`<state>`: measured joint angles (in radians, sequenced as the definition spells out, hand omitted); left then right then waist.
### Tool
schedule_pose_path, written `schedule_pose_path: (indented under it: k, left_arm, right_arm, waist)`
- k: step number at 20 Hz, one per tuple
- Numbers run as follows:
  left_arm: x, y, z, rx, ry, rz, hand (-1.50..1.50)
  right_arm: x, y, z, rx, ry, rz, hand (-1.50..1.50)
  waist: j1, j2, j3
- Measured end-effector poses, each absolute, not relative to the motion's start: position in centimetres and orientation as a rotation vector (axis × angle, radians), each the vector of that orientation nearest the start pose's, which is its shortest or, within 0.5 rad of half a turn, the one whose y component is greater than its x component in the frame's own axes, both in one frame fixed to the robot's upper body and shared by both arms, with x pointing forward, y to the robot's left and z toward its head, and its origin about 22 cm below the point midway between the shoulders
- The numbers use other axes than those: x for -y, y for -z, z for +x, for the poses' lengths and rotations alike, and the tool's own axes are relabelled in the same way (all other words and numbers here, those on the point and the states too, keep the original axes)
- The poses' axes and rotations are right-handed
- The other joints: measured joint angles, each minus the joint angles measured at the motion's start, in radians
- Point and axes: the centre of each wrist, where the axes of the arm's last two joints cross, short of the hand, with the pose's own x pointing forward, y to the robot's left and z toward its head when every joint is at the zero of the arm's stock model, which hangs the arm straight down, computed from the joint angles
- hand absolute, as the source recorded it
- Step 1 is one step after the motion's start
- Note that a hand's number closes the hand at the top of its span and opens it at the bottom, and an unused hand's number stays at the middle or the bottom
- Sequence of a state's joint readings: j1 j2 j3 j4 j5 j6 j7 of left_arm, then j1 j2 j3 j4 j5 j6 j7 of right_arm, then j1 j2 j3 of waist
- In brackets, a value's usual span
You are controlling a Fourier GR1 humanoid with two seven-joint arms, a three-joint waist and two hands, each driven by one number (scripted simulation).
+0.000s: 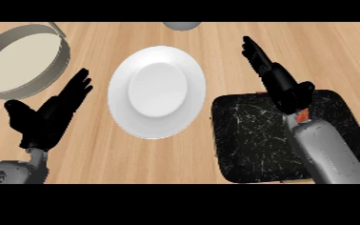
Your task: Pick the sweet potato from the tray and place it in the plate
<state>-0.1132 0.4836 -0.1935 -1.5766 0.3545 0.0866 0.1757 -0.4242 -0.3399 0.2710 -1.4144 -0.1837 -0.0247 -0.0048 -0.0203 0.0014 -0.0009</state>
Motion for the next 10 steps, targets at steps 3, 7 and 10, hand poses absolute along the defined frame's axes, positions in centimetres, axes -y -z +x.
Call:
schedule_pose_path:
  k: [3,7,10]
  left_arm:
    - [-28.7,-4.5,26.2,1.45,0.203,0.055,0.0]
    - [-29.5,-3.3,25.7,1.498,0.186,0.127,0.0]
    - [-29.6,-2.3,25.3,1.498,0.156,0.143,0.0]
  right_arm:
    - [22.0,-7.9,32.7,1.688,-0.351,0.072,1.5]
    - [23.9,-9.0,34.3,1.596,-0.276,-0.069,1.5]
    - [26.0,-8.2,34.1,1.611,-0.175,-0.338,-1.5]
  waist:
    - [0.011,-0.001,0.0]
    - [0.022,0.0,-0.009]
    - [0.012,-0.001,-0.007]
